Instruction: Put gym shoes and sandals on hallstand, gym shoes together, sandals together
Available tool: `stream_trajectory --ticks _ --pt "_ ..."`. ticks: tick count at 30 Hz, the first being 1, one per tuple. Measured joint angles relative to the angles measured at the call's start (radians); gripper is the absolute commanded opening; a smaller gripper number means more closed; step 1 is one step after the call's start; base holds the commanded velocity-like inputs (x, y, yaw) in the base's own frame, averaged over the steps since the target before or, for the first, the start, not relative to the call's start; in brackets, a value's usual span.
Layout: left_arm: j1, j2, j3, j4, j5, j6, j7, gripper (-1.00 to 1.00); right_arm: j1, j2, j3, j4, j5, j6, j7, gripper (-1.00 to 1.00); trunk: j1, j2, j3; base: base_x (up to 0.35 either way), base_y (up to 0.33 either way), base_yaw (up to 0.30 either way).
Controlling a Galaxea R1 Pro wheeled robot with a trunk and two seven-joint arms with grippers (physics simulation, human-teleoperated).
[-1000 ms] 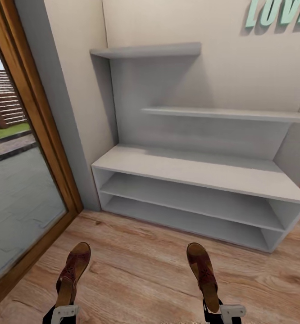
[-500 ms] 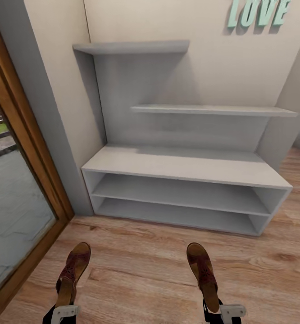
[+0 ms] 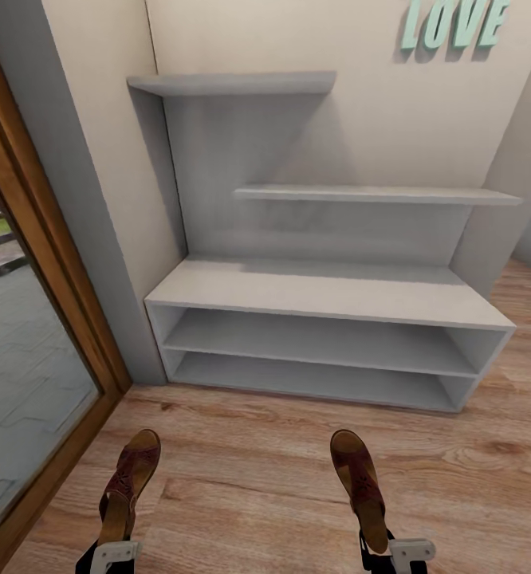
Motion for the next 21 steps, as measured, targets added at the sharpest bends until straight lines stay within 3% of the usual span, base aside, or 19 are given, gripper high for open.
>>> stream_trajectory --ticks 14,17,18,19,20,21 --pt "-0.001 0.000 0.000 -0.001 -0.001 0.004 0.001 -1.00 0.000 0.001 -0.001 -0.005 -0.002 -0.001 0.000 -1.00 0.000 0.000 0.000 0.000 0.000 -0.013" --pt "-0.017 -0.001 -0.001 -0.006 -0.001 0.118 -0.002 -1.00 0.000 -0.010 -0.112 -0.007 -0.023 0.000 -0.007 -1.00 0.000 0.000 0.000 0.000 0.000 -0.257" --pt "-0.074 -0.011 -0.008 -0.014 -0.002 0.306 -0.008 -1.00 0.000 -0.016 -0.204 -0.007 -0.018 0.004 -0.003 -1.00 0.000 0.000 0.000 0.000 0.000 -0.295" --pt "-0.115 -0.013 -0.008 -0.029 -0.001 0.362 -0.009 -1.00 0.000 -0.021 -0.322 -0.007 -0.044 -0.001 -0.003 -1.00 0.000 0.000 0.000 0.000 0.000 -0.296" --pt "-0.125 -0.014 -0.008 -0.030 -0.002 0.381 -0.009 -1.00 0.000 -0.023 -0.306 -0.007 -0.028 0.002 -0.002 -1.00 0.000 0.000 0.000 0.000 0.000 -0.297" --pt "-0.147 -0.015 -0.009 -0.031 -0.002 0.411 -0.009 -1.00 0.000 -0.026 -0.322 -0.007 -0.031 0.001 -0.003 -1.00 0.000 0.000 0.000 0.000 0.000 -0.298"
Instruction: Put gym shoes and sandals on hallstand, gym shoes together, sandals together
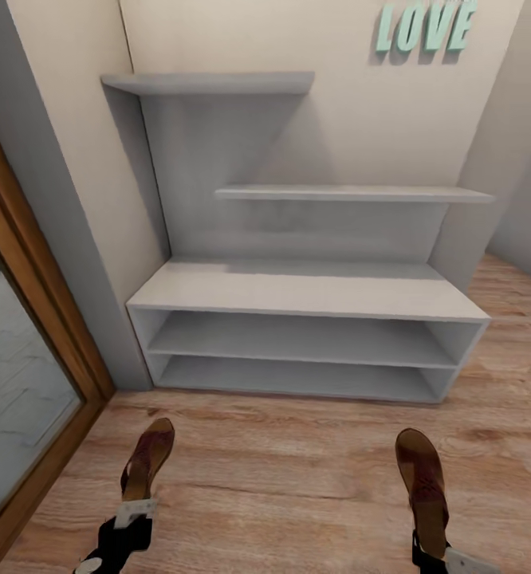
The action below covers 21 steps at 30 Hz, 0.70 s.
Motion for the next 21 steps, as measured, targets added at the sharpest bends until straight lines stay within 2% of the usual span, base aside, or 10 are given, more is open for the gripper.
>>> stream_trajectory --ticks 6,21 --pt "-0.071 -0.003 -0.002 -0.001 -0.001 0.078 0.001 -1.00 0.000 -0.012 -0.022 0.000 -0.001 0.001 0.001 -1.00 0.000 0.000 0.000 0.000 0.000 -0.299" --pt "-0.106 -0.029 -0.003 -0.020 -0.007 0.109 0.007 -1.00 0.000 -0.021 -0.033 -0.001 -0.006 0.006 -0.001 -1.00 0.000 0.000 0.000 0.000 0.000 -0.300"
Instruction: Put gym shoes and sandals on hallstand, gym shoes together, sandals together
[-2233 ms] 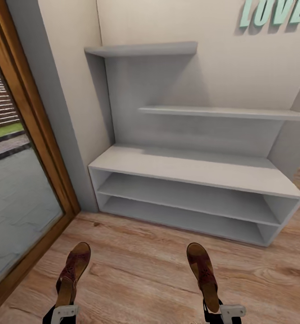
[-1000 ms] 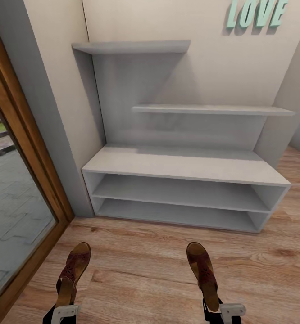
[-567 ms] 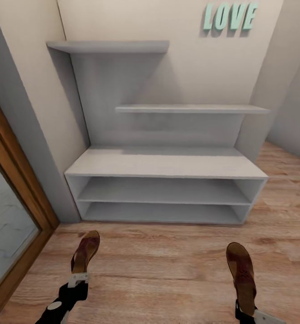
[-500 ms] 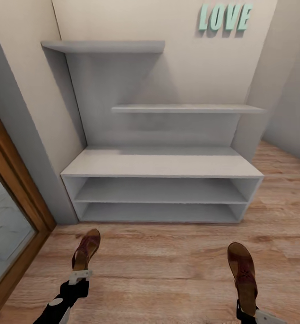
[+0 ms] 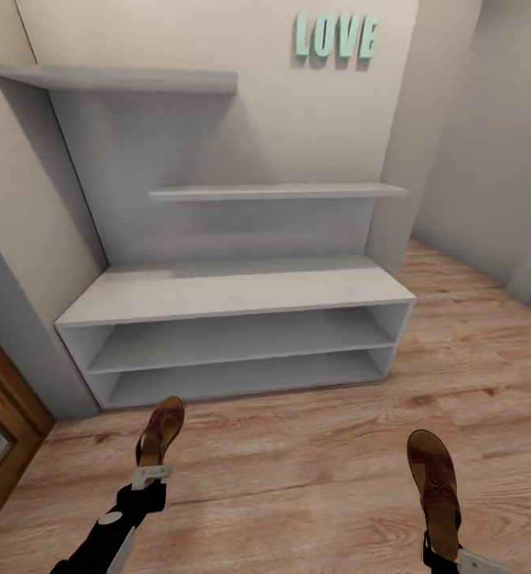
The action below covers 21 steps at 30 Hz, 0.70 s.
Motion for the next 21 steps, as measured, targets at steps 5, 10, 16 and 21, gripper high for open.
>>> stream_trajectory --ticks 5,10,16,21 --pt "-0.073 -0.013 0.000 -0.006 -0.001 0.126 0.002 -1.00 0.000 0.000 -0.002 -0.001 -0.002 0.001 0.000 -1.00 0.000 0.000 0.000 0.000 0.000 -0.300" --pt "-0.154 -0.004 0.009 -0.076 -0.002 0.231 0.002 -1.00 0.000 0.002 -0.001 -0.002 -0.003 0.003 0.000 -1.00 0.000 0.000 0.000 0.000 0.000 -0.213" --pt "-0.167 -0.005 0.017 -0.178 0.000 0.252 0.166 -1.00 0.000 0.009 0.006 -0.026 -0.001 0.011 0.000 -1.00 0.015 -0.028 -0.017 0.000 0.000 -0.008" --pt "-0.177 -0.008 0.016 -0.179 0.007 0.252 0.241 -1.00 0.000 0.004 0.006 -0.067 -0.002 0.120 0.005 -1.00 0.034 -0.063 -0.040 0.000 0.000 0.000"
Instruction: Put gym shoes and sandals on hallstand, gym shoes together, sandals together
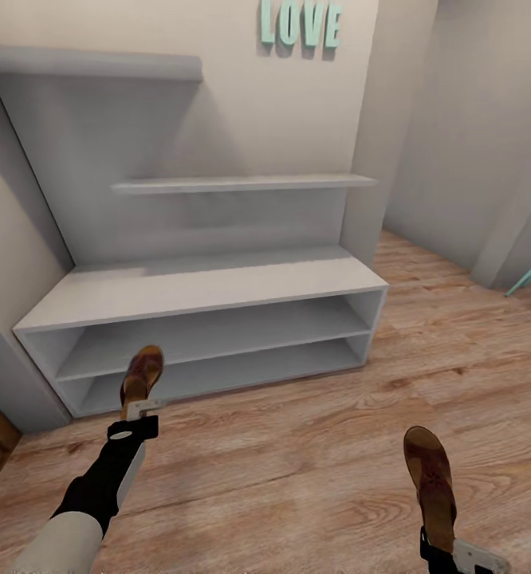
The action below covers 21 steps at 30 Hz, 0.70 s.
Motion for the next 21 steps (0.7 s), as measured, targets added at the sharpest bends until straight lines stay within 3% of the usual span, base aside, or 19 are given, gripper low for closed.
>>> stream_trajectory --ticks 4,8,21 --pt "-0.006 0.002 0.000 0.000 0.000 0.000 0.011 -1.00 0.000 -0.001 -0.002 -0.056 0.002 0.085 0.075 -1.00 0.015 -0.028 -0.019 0.000 0.000 0.000" --pt "-0.007 0.002 -0.001 -0.001 0.000 0.000 0.014 -1.00 0.000 -0.002 -0.004 -0.068 0.001 0.102 0.120 -1.00 0.031 -0.056 -0.038 0.000 0.000 0.000" --pt "-0.007 0.002 0.000 -0.001 -0.001 -0.001 0.019 -1.00 0.000 -0.003 -0.005 -0.073 0.003 0.105 0.132 -1.00 0.081 -0.147 -0.088 0.000 0.000 0.000"
